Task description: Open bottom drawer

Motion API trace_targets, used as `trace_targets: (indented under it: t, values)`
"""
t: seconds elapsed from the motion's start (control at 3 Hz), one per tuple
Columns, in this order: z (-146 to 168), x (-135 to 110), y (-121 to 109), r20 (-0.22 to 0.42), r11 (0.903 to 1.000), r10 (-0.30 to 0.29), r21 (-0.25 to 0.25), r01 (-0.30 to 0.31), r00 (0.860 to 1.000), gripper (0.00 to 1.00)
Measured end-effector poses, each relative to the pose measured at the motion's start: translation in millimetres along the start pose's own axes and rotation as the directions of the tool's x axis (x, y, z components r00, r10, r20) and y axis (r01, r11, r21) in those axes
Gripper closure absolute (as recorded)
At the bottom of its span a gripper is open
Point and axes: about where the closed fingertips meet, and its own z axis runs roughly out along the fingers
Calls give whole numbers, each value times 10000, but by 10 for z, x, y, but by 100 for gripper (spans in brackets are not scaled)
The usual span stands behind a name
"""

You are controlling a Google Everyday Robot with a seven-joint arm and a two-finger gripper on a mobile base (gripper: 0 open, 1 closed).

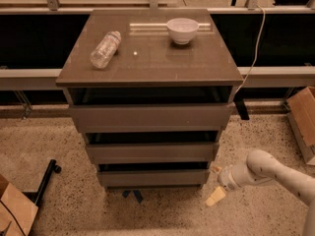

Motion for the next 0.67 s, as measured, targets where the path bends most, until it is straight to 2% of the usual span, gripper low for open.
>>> trace_targets:
  t: [0.33,0.67]
  values:
    - [18,11,-9,18,10000,26,-1,-26,10000,0]
    - [40,83,-9,48,9989,416,211,-417,9991,0]
